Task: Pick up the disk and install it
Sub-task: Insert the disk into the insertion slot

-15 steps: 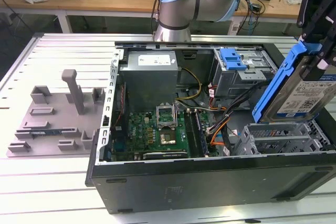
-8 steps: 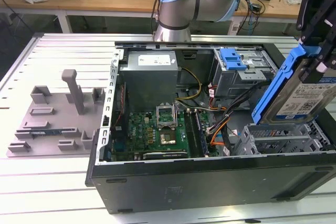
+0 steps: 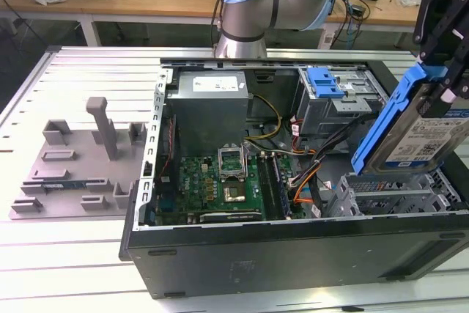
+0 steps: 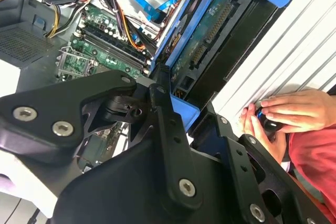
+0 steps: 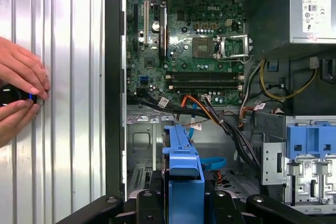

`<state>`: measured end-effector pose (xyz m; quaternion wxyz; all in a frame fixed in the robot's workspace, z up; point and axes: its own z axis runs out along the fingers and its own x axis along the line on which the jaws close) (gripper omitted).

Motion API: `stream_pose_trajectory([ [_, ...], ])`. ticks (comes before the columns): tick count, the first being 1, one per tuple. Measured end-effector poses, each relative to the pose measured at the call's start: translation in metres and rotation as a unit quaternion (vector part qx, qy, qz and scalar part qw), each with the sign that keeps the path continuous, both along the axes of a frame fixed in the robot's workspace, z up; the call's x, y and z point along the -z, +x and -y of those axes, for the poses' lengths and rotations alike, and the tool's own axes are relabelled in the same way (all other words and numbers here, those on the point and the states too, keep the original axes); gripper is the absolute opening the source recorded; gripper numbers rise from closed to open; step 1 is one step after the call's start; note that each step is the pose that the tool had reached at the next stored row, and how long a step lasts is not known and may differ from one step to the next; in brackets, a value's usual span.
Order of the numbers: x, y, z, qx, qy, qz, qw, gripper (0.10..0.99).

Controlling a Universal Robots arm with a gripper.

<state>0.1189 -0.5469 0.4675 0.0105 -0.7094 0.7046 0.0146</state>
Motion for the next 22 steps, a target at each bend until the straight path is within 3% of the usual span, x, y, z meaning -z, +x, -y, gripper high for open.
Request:
stream_pose_trajectory([
  [22,0.0129,0.0,0.0037,0.0,0.0,0.0,1.0,0.365],
])
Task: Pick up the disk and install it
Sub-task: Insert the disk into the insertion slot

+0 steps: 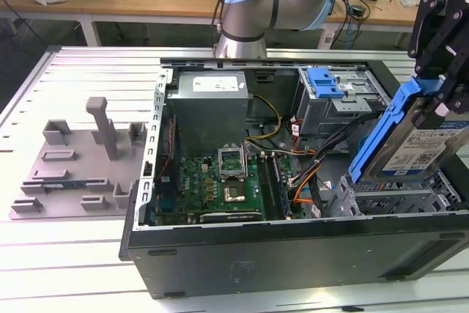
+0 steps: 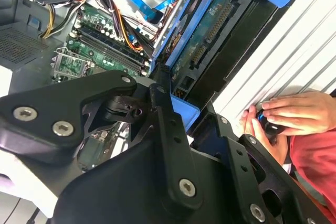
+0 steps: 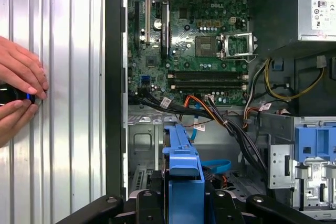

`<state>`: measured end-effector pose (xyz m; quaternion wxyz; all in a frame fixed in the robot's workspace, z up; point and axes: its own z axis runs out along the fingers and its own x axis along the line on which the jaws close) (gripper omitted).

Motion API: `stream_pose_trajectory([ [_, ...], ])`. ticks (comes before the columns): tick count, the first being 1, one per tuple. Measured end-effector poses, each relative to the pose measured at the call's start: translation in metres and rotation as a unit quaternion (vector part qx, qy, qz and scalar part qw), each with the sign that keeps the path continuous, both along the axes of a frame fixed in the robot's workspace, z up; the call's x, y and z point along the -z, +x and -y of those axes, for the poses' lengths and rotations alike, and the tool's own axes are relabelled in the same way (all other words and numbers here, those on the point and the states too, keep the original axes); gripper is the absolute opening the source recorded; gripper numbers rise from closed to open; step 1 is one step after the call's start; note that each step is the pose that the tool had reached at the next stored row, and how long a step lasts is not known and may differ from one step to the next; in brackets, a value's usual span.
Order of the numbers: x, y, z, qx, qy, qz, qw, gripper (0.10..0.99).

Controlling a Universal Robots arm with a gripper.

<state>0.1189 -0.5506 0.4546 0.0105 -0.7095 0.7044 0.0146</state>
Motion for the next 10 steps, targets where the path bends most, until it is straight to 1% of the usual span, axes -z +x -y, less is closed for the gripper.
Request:
stream_pose_trajectory([
  [10,0.0053,0.0,0.0013,0.0,0.0,0.0,1.0,0.365],
])
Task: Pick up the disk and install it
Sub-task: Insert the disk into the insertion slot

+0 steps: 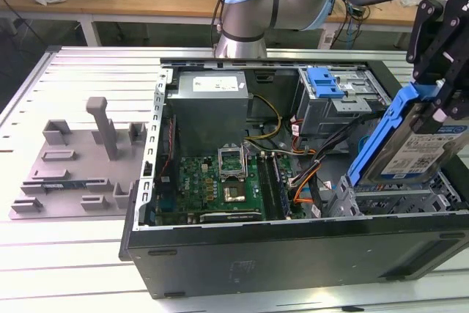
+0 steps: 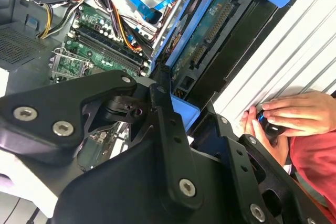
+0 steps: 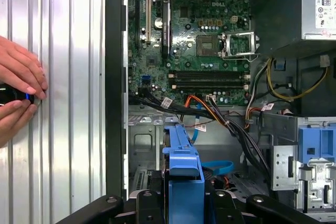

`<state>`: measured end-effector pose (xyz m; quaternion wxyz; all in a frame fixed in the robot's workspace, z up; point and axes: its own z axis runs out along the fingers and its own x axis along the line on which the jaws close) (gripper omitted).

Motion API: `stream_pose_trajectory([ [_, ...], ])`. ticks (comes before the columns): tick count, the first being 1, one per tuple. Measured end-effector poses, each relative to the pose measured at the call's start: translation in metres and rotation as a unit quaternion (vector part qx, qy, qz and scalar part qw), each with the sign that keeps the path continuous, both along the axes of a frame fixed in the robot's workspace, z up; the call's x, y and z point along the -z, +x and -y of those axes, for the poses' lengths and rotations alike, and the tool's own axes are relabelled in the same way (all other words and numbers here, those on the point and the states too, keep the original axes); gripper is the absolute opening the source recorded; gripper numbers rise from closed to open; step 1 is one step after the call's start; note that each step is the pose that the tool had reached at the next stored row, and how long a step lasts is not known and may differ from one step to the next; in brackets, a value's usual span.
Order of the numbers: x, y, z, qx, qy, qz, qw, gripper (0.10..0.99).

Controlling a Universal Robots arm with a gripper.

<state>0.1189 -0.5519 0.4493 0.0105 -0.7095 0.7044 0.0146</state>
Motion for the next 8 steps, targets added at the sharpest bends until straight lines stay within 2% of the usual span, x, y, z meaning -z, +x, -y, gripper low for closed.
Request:
stream_pose_trajectory([
  [8,0.0057,0.0001,0.0,0.0,-0.0001,0.0,1.0,0.365],
])
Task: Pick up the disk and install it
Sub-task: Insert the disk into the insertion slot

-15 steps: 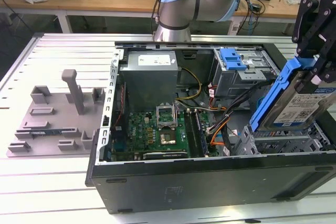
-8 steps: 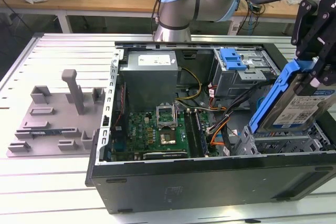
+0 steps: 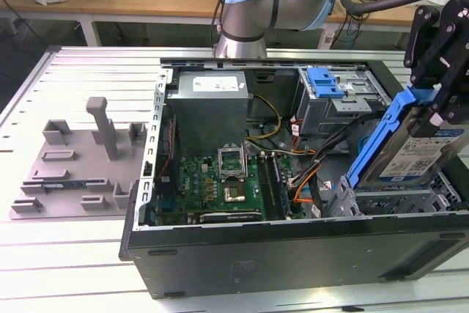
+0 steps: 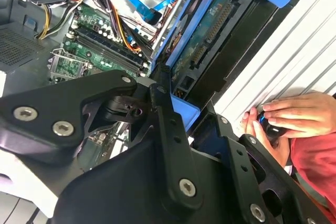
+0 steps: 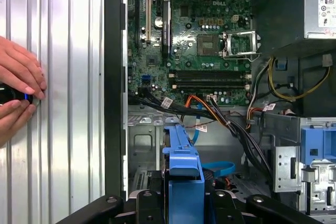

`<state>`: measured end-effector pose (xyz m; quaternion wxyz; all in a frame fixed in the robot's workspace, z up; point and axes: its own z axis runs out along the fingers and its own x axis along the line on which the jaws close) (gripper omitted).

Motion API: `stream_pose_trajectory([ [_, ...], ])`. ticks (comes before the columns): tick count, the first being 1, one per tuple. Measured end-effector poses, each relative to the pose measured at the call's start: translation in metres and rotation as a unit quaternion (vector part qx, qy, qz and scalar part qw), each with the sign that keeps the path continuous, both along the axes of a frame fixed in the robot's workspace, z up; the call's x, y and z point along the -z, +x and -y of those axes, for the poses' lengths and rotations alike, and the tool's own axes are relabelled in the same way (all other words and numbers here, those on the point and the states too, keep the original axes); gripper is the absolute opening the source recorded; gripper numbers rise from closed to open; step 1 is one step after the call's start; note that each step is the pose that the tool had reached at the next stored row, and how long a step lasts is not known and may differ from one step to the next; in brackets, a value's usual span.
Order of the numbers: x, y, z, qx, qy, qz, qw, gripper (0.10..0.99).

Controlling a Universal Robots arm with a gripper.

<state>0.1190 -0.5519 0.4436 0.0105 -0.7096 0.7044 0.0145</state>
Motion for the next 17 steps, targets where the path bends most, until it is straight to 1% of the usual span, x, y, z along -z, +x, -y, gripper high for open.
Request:
stream_pose_trajectory([
  [6,0.0075,0.0,0.0002,0.0,0.0002,0.0,1.0,0.365],
  [17,0.0159,0.0,0.0019,-0.002,0.0001,0.0,1.0,0.365],
])
